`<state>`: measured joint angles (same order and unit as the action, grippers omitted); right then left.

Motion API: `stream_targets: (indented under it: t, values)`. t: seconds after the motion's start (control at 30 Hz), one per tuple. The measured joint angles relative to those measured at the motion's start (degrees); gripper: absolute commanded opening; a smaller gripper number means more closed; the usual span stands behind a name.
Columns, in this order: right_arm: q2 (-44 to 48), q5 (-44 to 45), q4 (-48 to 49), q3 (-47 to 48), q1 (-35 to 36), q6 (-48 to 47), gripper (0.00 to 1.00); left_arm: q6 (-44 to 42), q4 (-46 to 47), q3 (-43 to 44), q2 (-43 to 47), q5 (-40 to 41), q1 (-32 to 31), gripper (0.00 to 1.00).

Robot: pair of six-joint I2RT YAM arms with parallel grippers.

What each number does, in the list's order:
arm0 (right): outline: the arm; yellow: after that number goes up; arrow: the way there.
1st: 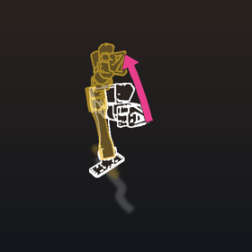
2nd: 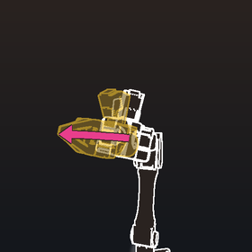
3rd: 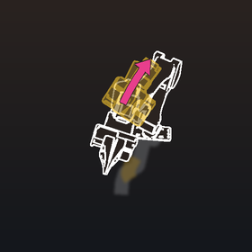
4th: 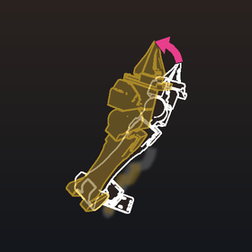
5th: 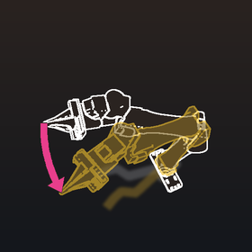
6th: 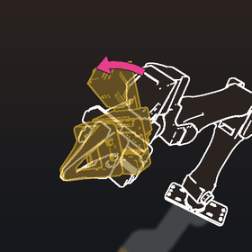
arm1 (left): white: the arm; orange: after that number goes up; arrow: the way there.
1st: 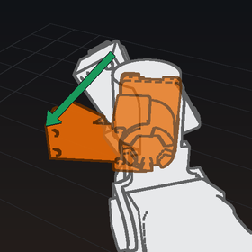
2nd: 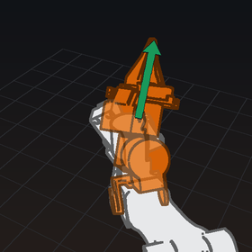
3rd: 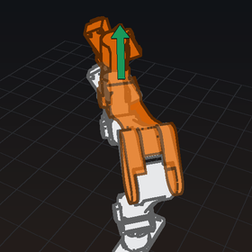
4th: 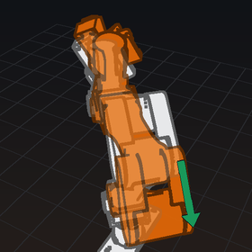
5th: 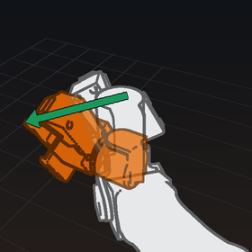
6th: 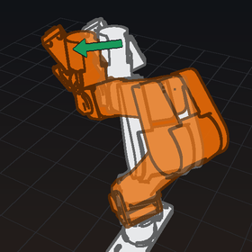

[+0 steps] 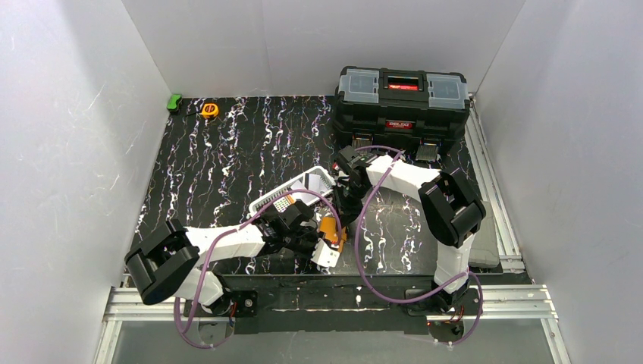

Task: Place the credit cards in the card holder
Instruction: Close the card holder at the center of the board.

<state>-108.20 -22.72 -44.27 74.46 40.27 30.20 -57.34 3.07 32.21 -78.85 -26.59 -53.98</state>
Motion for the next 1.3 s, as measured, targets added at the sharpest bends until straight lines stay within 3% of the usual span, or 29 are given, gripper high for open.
stream_targets:
  t: [0.6, 1.3]
  values:
    - [-0.04, 0.07, 0.96, -0.31, 0.70, 1.36, 0.01, 0.87, -0.02, 0.00, 0.11, 0.31, -0.11, 0.08]
    - [-1.49, 7.23, -0.26, 0.79, 4.09, 3.50, 0.01, 2.08, 0.13, 0.00, 0.11, 0.46, -0.15, 0.08]
